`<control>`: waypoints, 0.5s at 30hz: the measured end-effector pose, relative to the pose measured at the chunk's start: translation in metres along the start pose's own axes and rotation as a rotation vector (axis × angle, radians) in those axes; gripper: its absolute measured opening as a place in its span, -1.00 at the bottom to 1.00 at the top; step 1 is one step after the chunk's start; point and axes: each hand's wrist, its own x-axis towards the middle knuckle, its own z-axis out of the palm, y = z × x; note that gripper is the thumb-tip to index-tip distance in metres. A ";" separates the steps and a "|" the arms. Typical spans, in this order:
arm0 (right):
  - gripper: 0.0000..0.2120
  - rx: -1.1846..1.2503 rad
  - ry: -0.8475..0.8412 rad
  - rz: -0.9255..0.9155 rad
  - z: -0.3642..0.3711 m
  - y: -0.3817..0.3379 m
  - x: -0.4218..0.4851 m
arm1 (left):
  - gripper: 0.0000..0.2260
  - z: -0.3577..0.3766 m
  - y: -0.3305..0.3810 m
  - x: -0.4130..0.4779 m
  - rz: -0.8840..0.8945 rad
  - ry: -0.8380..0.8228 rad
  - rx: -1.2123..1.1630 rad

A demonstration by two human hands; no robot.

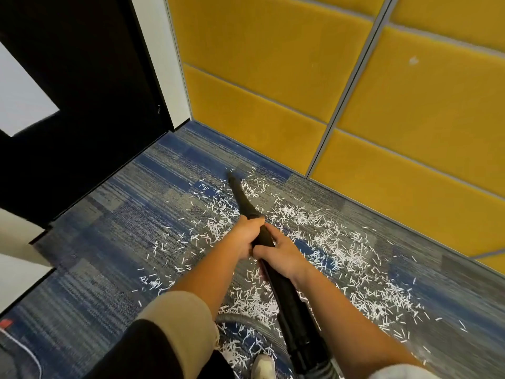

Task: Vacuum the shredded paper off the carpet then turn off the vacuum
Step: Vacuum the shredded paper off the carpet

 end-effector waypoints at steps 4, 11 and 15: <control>-0.65 -0.016 0.024 -0.010 0.004 0.000 0.012 | -0.60 -0.008 0.006 0.009 -0.018 -0.006 0.034; -0.60 0.044 0.066 -0.003 -0.002 0.003 0.018 | -0.65 0.005 0.007 0.016 -0.004 -0.034 0.058; -0.57 0.024 0.049 -0.001 -0.005 0.004 0.020 | -0.67 0.007 0.007 0.017 0.003 -0.030 0.049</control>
